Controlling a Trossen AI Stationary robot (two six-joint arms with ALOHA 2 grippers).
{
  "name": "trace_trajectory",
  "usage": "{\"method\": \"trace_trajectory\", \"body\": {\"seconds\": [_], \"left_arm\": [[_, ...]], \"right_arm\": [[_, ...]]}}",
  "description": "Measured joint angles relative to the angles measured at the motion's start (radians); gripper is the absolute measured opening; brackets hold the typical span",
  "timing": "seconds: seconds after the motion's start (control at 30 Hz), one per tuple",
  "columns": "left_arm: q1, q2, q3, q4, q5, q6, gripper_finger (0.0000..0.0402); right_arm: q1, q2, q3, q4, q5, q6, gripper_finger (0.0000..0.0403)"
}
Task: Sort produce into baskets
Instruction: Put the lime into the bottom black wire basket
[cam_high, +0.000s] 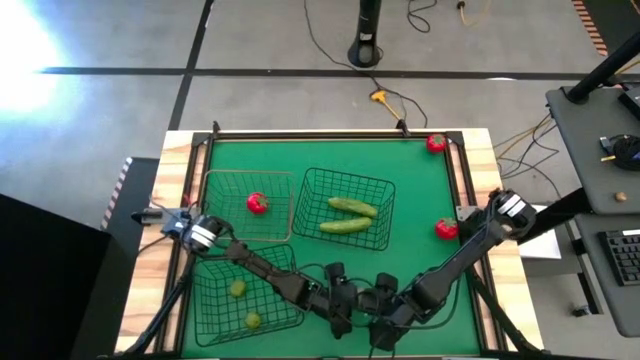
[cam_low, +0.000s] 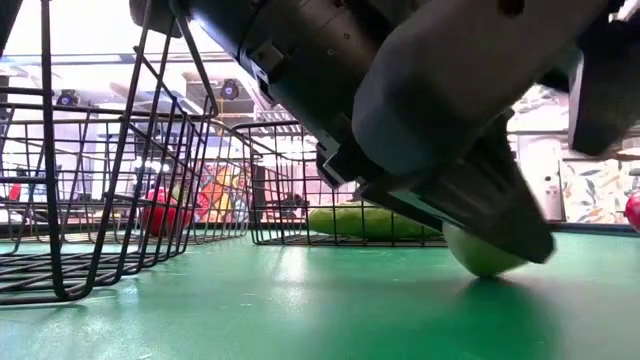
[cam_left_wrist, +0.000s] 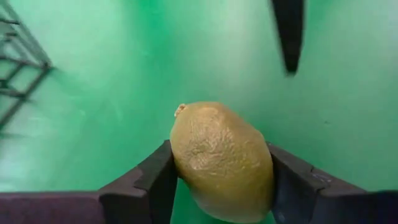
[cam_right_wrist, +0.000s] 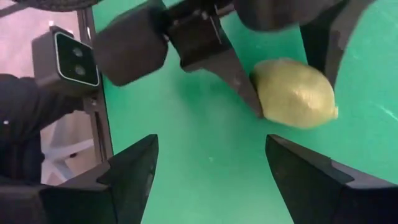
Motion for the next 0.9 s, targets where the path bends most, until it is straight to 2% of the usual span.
{"method": "trace_trajectory", "body": {"seconds": [0.13,0.23,0.4,0.53,0.73,0.9], "left_arm": [[-0.004,-0.061,-0.001,-0.006,-0.018,-0.004,0.0179],[-0.025,-0.141,-0.001,-0.055,-0.086,-0.002,0.0178],[-0.097,-0.311,-0.001,-0.253,-0.207,-0.064,0.0177],[-0.195,-0.438,-0.001,-0.465,-0.239,-0.188,0.0179],[-0.354,-0.556,-0.002,-0.735,-0.220,-0.481,0.0176],[-0.428,-0.556,-0.004,-0.958,-0.044,-0.736,0.0180]], "right_arm": [[0.010,-0.042,0.038,-0.145,-0.024,0.073,0.0285],[0.036,-0.077,0.067,-0.261,-0.025,0.138,0.0280],[0.077,-0.111,0.069,-0.297,0.020,0.156,0.0273],[0.083,-0.108,0.066,-0.316,0.046,0.121,0.0263],[0.039,-0.129,0.066,-0.456,0.057,0.108,0.0238],[-0.026,-0.199,0.066,-0.634,0.089,0.073,0.0216]]}}
